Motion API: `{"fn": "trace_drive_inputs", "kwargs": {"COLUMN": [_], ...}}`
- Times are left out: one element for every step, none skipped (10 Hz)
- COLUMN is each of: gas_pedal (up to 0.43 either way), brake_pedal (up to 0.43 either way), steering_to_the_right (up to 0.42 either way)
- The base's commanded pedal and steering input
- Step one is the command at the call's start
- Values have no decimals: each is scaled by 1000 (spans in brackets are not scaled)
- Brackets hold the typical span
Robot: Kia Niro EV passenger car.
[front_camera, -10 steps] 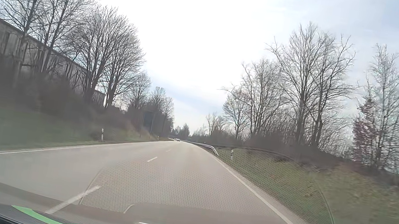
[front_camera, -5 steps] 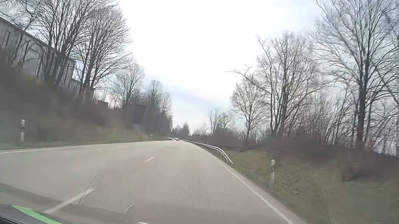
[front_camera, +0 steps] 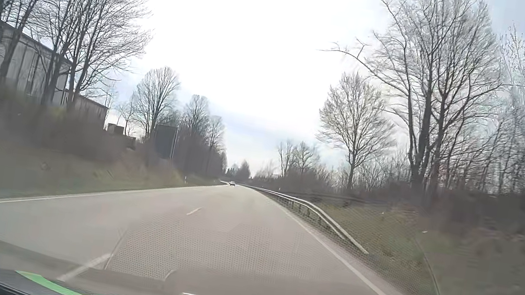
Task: Follow the waypoints while adhering to traffic rules and regulations
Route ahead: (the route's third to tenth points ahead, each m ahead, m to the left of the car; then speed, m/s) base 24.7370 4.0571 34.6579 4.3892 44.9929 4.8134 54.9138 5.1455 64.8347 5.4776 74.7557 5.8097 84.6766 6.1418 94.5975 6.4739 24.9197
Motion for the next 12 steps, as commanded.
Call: {"fn": "trace_drive_inputs", "kwargs": {"gas_pedal": [209,197,189,189,189,189,189,189,189,189,189,189], "brake_pedal": [0,0,0,0,0,0,0,0,0,0,0,0], "steering_to_the_right": [0,0,0,0,-1,-1,-1,-2,-2,-1,-1,-2]}}
